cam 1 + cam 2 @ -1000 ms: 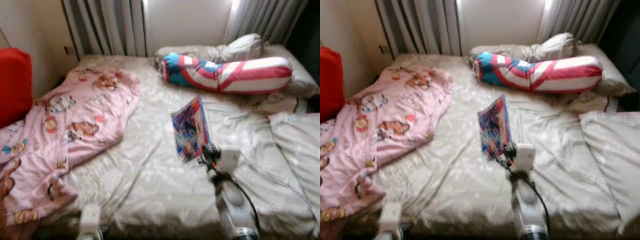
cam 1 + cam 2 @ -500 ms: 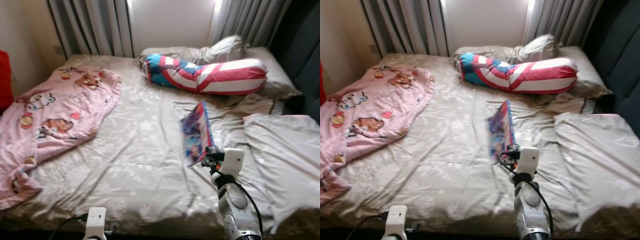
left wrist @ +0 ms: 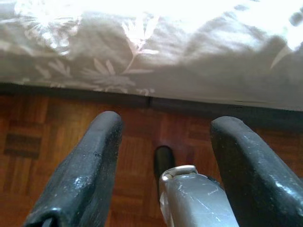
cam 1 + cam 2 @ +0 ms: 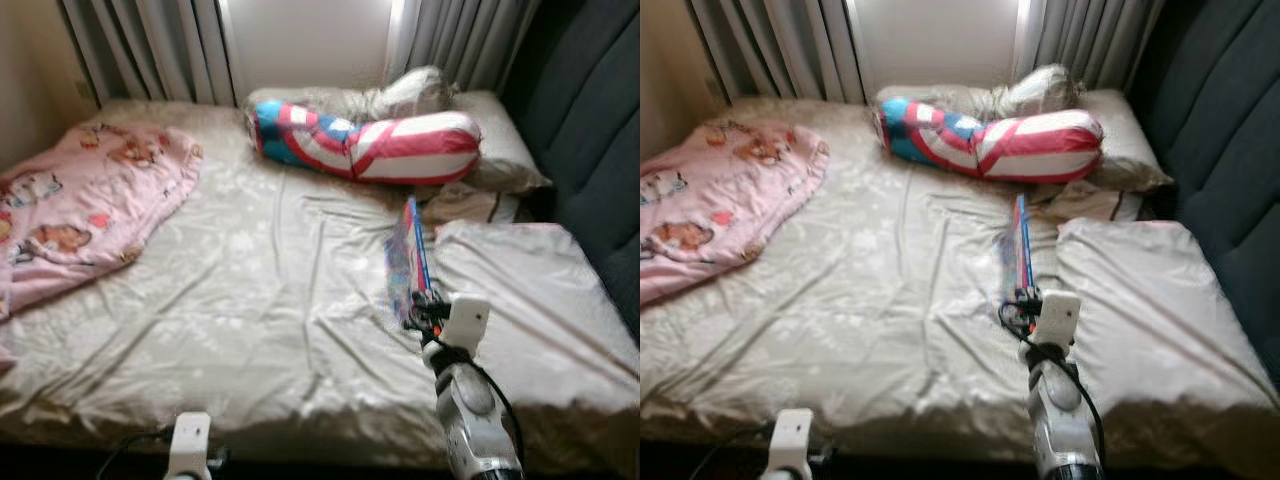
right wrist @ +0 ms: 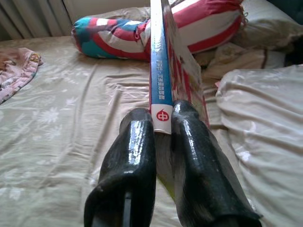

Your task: Clean up the room

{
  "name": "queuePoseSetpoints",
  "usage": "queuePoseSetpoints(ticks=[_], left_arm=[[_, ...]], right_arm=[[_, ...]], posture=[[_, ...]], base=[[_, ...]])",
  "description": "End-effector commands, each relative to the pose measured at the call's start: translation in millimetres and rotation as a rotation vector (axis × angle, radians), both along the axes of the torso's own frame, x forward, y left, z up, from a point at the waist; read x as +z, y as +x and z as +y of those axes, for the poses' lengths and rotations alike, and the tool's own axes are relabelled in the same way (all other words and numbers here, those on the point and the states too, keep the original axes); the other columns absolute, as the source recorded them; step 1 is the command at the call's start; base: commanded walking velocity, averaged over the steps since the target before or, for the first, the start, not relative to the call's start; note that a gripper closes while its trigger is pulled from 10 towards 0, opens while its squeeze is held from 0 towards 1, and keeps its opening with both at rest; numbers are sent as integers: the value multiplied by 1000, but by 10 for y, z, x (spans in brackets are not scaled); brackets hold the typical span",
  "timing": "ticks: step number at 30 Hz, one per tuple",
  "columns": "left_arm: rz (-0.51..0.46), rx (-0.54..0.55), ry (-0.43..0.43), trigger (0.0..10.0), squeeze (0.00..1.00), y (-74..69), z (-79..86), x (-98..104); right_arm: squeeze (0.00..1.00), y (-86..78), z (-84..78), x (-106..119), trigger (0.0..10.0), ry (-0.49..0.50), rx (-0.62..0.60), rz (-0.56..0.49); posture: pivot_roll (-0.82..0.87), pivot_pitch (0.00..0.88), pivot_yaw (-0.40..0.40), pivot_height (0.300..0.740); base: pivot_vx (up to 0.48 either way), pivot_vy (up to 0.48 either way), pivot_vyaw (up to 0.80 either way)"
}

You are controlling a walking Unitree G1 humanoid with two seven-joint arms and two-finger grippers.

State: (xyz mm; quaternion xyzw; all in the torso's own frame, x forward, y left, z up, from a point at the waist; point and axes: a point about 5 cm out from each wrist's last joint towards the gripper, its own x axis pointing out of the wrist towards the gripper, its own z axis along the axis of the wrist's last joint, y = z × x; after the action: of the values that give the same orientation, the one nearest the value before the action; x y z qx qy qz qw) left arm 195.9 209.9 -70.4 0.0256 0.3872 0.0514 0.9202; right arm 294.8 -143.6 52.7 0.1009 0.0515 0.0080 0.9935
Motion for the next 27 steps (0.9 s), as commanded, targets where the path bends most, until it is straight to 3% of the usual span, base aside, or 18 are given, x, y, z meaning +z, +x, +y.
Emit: queuePoseSetpoints(ticks=[1, 23, 27], left_arm=[[-4, 4, 0, 10000, 0, 0, 29, 7], [3, 3, -10, 10000, 0, -11, 18, -3], [4, 3, -11, 10000, 0, -14, 22, -4]], right_arm=[[0, 57, 62, 127, 10000, 8, 21, -61], [0, 53, 65, 122, 10000, 17, 20, -60], [0, 55, 70, 102, 10000, 12, 23, -40]], posture=[[-34, 42, -51, 727], [-34, 43, -51, 727], [-34, 43, -51, 727]], base=[[0, 0, 0], [0, 0, 0], [244, 0, 0]])
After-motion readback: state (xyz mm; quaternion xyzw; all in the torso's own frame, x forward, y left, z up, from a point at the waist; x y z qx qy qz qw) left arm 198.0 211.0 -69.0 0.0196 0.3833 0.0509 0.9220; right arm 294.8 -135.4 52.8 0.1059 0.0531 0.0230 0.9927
